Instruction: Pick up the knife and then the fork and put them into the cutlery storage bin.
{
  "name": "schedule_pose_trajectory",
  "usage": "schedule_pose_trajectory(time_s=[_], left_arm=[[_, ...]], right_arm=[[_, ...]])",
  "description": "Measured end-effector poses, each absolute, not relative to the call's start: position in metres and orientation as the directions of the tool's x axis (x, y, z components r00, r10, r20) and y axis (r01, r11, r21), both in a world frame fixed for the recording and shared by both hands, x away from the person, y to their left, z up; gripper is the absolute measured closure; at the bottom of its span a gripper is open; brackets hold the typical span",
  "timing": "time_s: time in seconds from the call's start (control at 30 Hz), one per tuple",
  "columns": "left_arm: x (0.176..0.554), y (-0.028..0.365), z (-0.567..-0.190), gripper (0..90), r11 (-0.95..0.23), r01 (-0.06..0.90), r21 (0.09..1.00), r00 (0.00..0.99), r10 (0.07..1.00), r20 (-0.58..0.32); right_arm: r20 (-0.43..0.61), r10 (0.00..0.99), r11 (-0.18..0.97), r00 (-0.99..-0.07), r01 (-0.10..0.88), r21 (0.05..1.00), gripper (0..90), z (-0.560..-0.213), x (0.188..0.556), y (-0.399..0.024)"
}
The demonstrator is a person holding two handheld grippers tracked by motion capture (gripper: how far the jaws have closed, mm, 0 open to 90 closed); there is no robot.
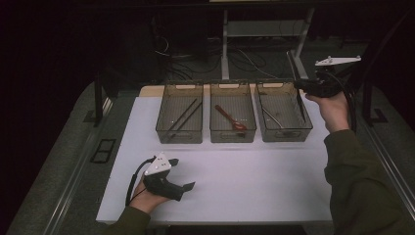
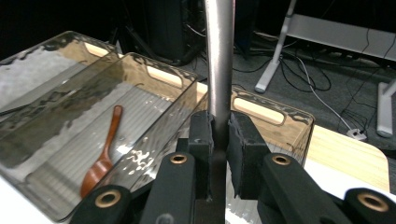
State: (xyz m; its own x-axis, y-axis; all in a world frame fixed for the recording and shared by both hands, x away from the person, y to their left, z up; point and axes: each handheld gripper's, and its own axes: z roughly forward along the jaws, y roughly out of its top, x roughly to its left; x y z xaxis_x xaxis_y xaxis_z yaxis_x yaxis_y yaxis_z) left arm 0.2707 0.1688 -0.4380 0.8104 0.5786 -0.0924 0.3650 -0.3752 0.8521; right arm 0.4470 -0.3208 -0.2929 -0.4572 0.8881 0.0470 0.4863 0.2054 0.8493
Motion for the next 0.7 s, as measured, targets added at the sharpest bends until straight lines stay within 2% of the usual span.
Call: schedule_pose_trajectory(time_s=[0.7], left_arm=[[0.270,0.169,-0.438,0.0,-0.368,0.368,0.854,0.809,0.579,-0.100]], right_arm=[[0.078,0.908,0.187,-0.412,0.564,0.805,79.0,-0.349,0.465,-0.332]])
